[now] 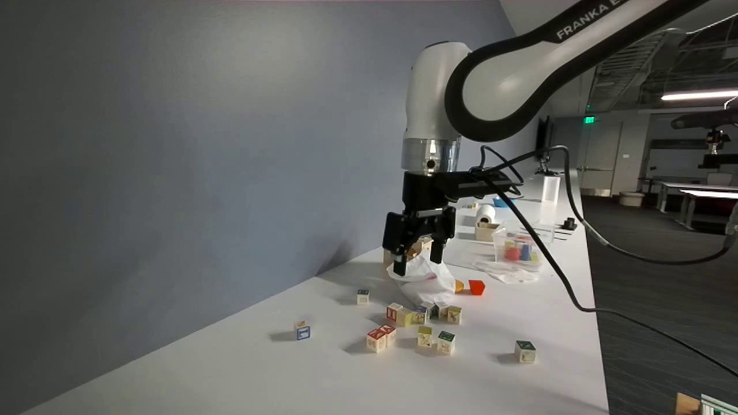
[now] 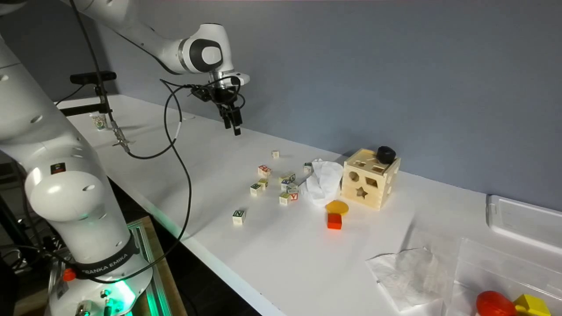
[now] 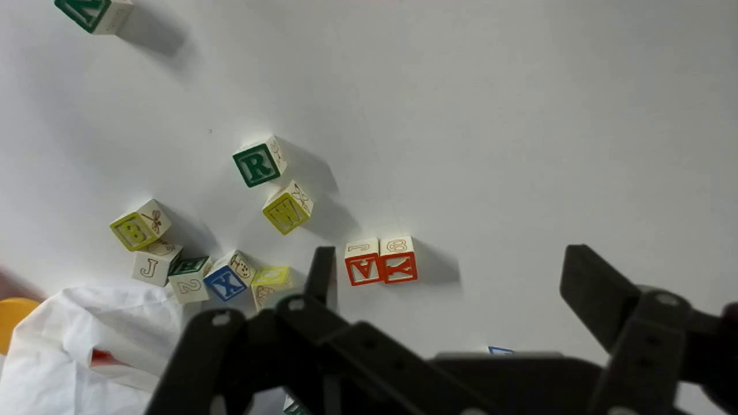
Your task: Open the white bag
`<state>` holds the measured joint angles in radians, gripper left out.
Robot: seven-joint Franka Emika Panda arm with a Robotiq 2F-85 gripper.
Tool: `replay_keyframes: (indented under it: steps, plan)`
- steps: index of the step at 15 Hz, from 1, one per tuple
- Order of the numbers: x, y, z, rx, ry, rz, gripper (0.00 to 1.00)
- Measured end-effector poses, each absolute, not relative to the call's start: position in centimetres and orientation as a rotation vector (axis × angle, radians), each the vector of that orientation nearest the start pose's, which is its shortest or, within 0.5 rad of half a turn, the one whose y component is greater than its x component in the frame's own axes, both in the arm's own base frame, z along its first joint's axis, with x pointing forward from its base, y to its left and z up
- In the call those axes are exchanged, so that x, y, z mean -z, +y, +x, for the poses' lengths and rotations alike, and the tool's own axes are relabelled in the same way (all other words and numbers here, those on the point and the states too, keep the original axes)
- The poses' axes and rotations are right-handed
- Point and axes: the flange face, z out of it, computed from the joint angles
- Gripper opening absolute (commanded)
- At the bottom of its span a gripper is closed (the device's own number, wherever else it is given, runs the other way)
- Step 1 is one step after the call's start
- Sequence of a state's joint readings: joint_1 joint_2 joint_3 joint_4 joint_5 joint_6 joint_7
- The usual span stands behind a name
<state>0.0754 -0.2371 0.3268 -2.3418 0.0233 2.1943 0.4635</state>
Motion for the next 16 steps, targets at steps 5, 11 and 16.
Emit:
replay_keyframes:
  steps: [5,11,16]
  plan:
    - [-43.0,19.0,43.7,0.149,0.126,-3.154,1.0]
    - [-42.6,18.1,44.2,0.147,0.212,-3.168,1.0]
    - [-40.3,12.8,46.2,0.108,0.605,-3.216,1.0]
